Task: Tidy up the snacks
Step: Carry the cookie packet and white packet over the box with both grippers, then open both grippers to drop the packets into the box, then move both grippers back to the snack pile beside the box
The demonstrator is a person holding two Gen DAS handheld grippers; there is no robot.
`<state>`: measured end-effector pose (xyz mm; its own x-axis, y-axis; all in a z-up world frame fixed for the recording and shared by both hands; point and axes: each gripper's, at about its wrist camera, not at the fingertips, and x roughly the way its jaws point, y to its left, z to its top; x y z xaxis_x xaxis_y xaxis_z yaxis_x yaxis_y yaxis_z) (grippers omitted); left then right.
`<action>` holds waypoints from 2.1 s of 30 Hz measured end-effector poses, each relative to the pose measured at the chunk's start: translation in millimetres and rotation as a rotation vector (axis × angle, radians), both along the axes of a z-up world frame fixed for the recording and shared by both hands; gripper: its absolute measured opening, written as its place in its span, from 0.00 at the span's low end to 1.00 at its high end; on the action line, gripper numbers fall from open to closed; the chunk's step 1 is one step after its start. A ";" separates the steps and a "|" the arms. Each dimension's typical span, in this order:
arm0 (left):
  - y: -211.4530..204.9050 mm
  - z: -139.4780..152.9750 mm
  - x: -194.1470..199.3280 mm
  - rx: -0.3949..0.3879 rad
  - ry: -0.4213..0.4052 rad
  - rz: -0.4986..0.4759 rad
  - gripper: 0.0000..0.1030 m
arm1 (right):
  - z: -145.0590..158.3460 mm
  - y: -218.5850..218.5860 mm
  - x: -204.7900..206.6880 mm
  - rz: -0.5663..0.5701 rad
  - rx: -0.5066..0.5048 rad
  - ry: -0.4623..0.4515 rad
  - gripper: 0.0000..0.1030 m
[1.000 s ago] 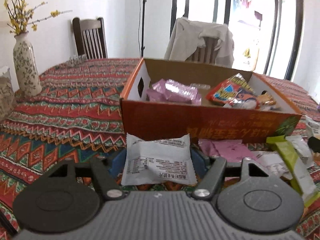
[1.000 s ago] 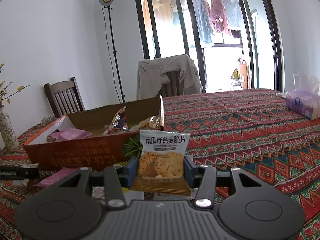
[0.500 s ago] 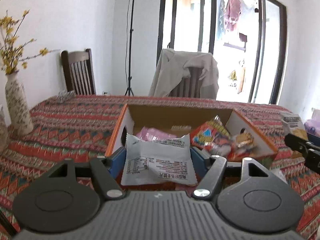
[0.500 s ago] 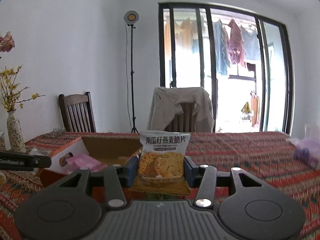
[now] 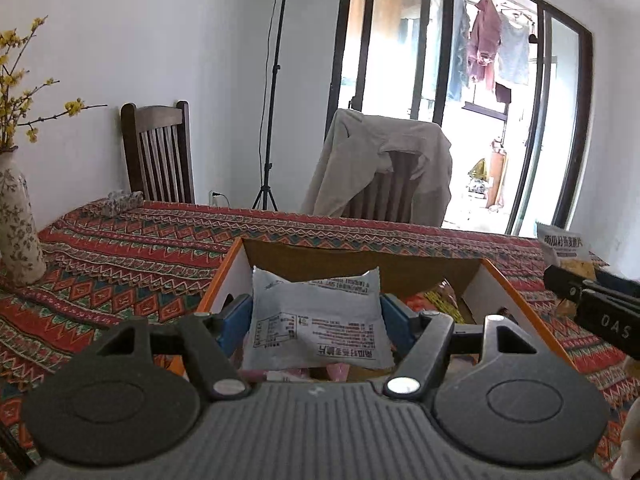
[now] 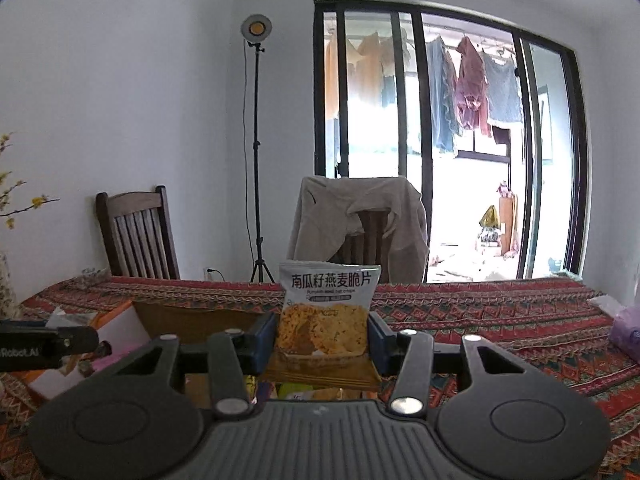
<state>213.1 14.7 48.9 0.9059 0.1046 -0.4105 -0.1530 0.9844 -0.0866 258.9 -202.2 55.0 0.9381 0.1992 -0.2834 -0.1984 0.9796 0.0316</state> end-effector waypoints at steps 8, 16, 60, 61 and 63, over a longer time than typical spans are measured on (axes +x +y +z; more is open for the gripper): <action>11.4 -21.6 21.0 -0.030 -0.014 0.039 0.69 | -32.6 3.0 20.0 -0.010 -0.006 0.017 0.46; 23.0 -39.0 30.3 -0.066 0.025 -0.004 0.70 | -46.8 9.4 25.6 0.013 -0.015 0.059 0.47; 9.1 8.8 -48.4 -0.048 -0.088 0.008 1.00 | -7.3 5.6 -34.6 0.005 -0.020 0.016 1.00; 10.1 7.8 -53.3 -0.047 -0.086 0.006 1.00 | -7.3 5.6 -38.8 0.005 -0.023 0.019 1.00; 11.4 5.0 -63.0 -0.039 -0.079 0.003 1.00 | -9.1 5.6 -47.6 0.007 -0.029 0.026 1.00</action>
